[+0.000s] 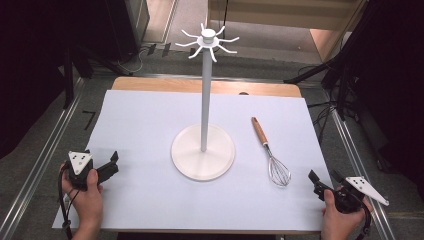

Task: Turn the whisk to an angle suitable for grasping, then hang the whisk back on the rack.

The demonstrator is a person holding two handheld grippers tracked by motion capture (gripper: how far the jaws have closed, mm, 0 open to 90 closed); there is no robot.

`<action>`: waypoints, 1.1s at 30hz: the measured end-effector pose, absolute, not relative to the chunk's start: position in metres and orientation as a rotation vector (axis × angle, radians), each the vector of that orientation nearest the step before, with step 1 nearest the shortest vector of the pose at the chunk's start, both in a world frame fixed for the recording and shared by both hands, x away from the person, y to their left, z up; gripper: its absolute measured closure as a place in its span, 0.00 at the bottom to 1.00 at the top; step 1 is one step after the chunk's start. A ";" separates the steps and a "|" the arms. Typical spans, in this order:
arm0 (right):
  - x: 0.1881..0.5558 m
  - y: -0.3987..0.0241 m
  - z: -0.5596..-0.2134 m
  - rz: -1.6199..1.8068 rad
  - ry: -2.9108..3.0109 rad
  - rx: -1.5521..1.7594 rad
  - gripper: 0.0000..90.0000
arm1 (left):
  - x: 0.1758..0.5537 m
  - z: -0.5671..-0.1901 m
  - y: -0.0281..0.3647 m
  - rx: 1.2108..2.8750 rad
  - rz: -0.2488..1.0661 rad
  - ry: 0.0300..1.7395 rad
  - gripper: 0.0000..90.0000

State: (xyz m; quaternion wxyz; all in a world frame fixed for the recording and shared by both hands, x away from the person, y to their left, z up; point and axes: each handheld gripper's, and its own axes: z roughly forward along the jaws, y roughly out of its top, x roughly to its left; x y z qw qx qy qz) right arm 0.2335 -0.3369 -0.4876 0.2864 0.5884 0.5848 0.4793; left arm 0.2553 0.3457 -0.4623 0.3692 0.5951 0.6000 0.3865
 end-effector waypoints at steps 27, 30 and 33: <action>0.239 -0.321 -0.481 1.144 1.756 1.447 0.27 | 0.255 -0.462 0.345 1.537 0.999 1.536 0.14; 0.241 -0.322 -0.476 1.147 1.780 1.475 0.29 | 0.255 -0.463 0.343 1.549 1.019 1.525 0.14; 0.245 -0.321 -0.471 1.111 1.816 1.519 0.30 | 0.255 -0.463 0.341 1.552 1.034 1.522 0.14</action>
